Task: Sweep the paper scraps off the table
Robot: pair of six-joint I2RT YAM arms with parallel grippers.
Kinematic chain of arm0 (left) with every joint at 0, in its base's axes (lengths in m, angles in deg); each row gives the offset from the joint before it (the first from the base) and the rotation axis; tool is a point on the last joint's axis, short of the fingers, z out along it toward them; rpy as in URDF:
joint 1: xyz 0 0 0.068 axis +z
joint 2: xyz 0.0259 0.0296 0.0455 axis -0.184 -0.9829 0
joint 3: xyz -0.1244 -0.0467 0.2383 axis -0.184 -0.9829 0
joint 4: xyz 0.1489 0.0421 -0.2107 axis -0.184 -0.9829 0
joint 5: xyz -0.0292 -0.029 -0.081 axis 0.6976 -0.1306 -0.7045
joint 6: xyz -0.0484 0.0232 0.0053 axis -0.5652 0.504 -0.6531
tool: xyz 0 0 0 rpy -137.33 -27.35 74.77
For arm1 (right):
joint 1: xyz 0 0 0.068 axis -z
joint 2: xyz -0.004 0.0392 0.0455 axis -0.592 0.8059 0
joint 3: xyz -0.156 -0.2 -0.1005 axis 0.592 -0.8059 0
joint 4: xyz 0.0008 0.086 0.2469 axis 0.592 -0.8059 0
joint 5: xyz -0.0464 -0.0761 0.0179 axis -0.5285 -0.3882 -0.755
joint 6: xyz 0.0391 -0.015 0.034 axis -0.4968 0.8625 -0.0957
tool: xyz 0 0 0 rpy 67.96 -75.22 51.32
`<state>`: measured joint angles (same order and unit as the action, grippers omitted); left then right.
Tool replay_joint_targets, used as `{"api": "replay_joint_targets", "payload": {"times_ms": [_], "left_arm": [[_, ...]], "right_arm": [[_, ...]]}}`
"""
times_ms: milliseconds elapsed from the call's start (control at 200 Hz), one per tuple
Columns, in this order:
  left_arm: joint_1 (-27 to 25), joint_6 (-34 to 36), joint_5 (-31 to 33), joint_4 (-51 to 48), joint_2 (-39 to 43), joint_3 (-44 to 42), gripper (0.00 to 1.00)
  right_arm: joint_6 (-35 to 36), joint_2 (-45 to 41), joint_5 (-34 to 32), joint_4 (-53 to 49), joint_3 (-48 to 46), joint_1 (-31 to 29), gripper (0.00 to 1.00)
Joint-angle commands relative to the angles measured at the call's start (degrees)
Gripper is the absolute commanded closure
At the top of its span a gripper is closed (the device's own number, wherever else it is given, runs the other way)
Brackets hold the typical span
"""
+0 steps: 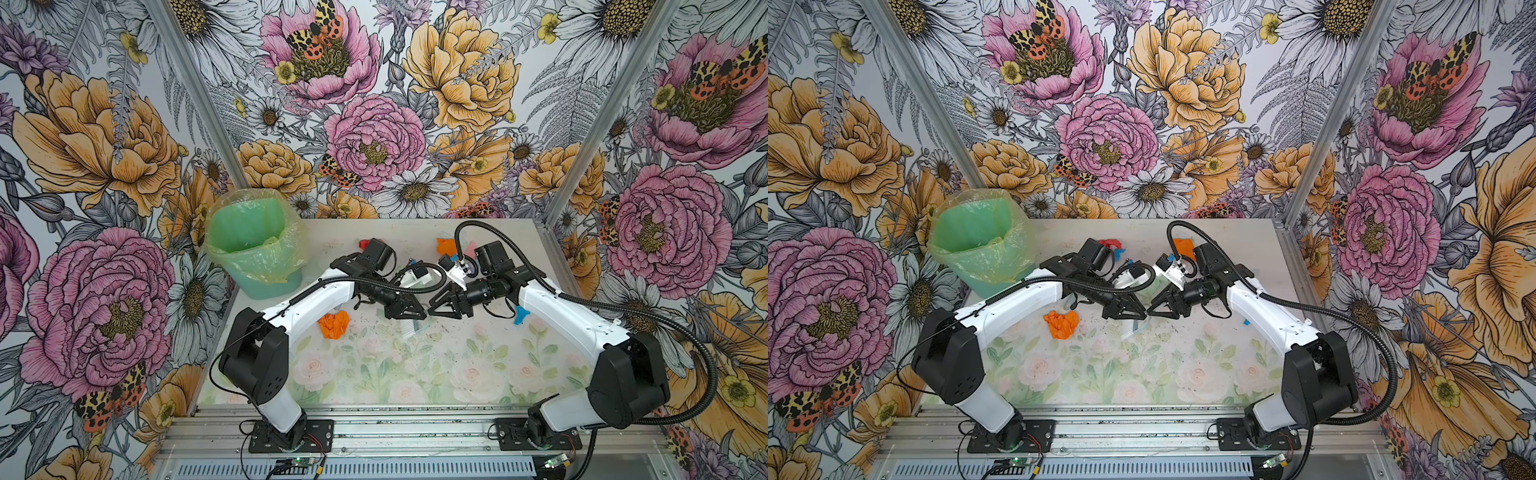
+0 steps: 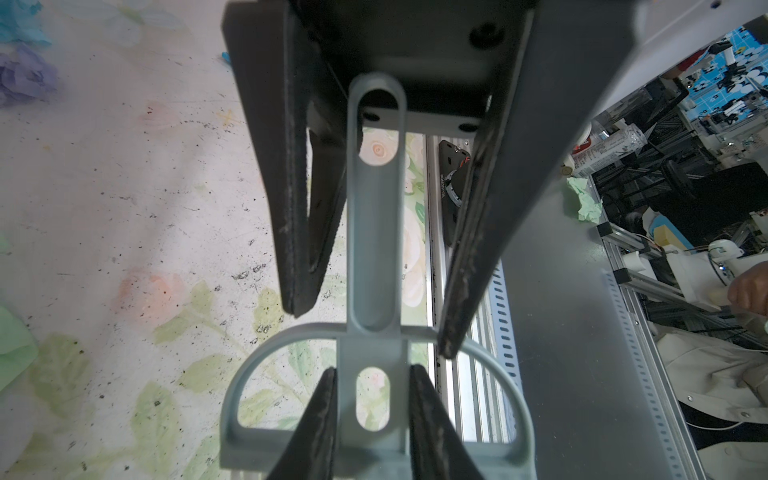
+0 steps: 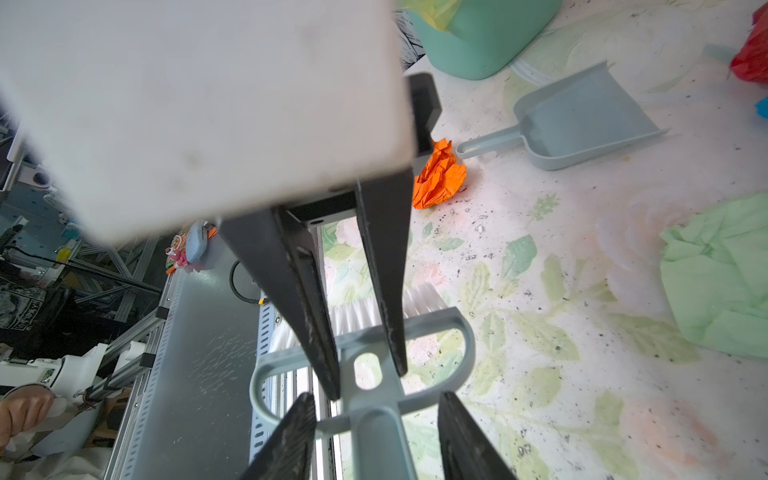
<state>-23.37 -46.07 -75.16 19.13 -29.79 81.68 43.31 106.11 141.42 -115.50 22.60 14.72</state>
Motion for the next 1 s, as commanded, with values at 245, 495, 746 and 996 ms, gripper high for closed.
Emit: {"api": "replay_joint_targets", "payload": {"times_ms": [245, 495, 746, 996], "left_arm": [[0.84, 1.09, -0.89, 0.79, -0.21, 0.6, 1.0], [0.8, 1.07, -0.59, 0.76, -0.06, 0.46, 1.0], [0.75, 0.98, -0.86, 0.82, -0.16, 0.46, 1.0], [0.8, 0.91, -0.81, 0.76, -0.42, 0.58, 1.0]], "right_arm": [[0.84, -1.87, -1.19, 0.09, -1.64, -0.39, 0.47], [0.58, -2.42, -1.28, 0.06, -1.87, -0.31, 0.5], [0.49, -2.51, -1.48, 0.06, -1.58, -0.33, 0.53], [0.74, -2.34, -2.5, 0.06, -0.36, -0.36, 0.5]]}}
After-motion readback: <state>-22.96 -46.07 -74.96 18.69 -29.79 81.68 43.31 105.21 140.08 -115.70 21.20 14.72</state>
